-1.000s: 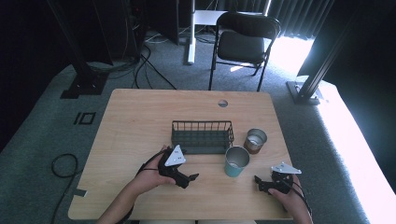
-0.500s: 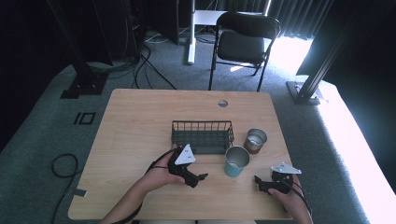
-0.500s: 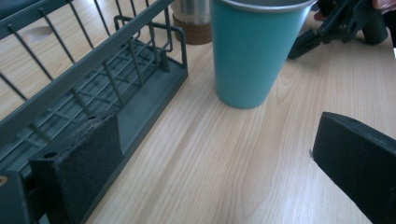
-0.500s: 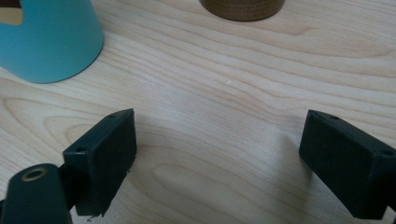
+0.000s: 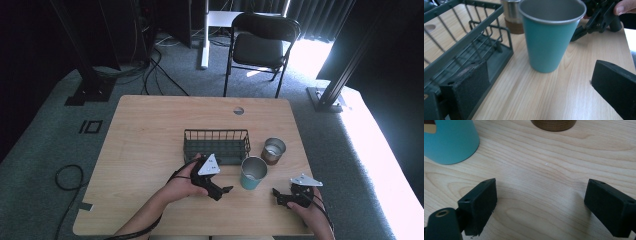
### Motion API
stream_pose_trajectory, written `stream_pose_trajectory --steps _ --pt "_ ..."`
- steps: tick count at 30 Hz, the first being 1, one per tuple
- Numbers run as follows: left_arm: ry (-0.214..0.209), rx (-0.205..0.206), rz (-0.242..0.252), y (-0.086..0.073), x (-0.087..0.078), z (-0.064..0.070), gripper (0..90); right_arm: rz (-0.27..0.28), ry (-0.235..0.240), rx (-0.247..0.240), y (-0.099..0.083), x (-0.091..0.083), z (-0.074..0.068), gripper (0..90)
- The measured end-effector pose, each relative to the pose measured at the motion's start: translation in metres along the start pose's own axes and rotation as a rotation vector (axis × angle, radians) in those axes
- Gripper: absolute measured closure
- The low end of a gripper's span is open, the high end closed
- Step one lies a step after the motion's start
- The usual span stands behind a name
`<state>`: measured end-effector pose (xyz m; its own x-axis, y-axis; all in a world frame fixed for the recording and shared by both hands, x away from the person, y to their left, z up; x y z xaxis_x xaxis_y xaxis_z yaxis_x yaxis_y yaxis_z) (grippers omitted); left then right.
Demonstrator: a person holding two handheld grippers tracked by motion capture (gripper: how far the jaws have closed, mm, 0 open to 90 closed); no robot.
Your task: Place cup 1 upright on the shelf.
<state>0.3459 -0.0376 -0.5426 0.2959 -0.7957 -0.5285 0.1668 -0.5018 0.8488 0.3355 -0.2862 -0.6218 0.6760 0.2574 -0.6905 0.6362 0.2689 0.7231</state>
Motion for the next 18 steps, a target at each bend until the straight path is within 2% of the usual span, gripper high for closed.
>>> stream_pose_trajectory --steps 13,18 --pt "-0.048 0.019 0.032 0.022 0.019 0.006 2.2 0.001 0.0 0.001 0.0 0.0 0.0 10.7" --pt "-0.053 0.026 0.034 0.028 0.028 0.007 2.2 0.001 0.0 0.001 0.0 0.0 0.0 10.7"
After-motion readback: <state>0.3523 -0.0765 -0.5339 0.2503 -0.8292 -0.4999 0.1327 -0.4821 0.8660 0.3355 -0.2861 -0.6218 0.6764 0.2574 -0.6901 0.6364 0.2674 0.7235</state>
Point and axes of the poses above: each handheld gripper's, and its own axes: x roughly forward along the jaws, y roughly out of its top, z roughly to its right, the point moved 9 cm from there along x, roughly forward along the jaws, and after that the axes turned 2 degrees about -y, right-handed, at the moved point
